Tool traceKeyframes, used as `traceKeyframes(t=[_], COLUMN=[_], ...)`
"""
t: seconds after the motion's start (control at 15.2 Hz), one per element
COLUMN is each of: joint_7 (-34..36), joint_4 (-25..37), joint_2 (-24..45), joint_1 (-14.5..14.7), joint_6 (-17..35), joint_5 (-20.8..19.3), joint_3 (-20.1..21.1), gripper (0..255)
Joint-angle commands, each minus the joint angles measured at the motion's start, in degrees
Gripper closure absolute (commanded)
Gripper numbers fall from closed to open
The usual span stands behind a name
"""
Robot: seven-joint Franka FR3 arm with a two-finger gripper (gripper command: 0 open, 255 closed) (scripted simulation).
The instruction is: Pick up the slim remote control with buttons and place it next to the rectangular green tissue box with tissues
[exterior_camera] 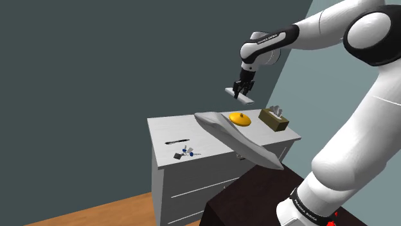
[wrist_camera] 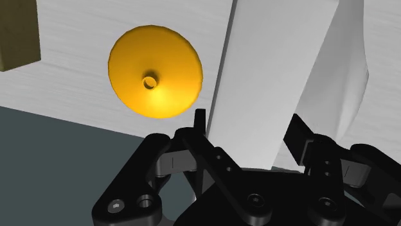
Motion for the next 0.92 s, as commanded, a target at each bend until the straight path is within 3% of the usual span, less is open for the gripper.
traceKeyframes(t=[0.0,0.86], joint_7=[-2.81,-19.58], joint_4=[2.11,22.48], joint_2=[1.37,16.47], joint_1=[-1.37,-11.65], joint_6=[-0.72,-6.43], joint_5=[0.33,4.96], joint_3=[-1.18,-6.56], gripper=[255,255])
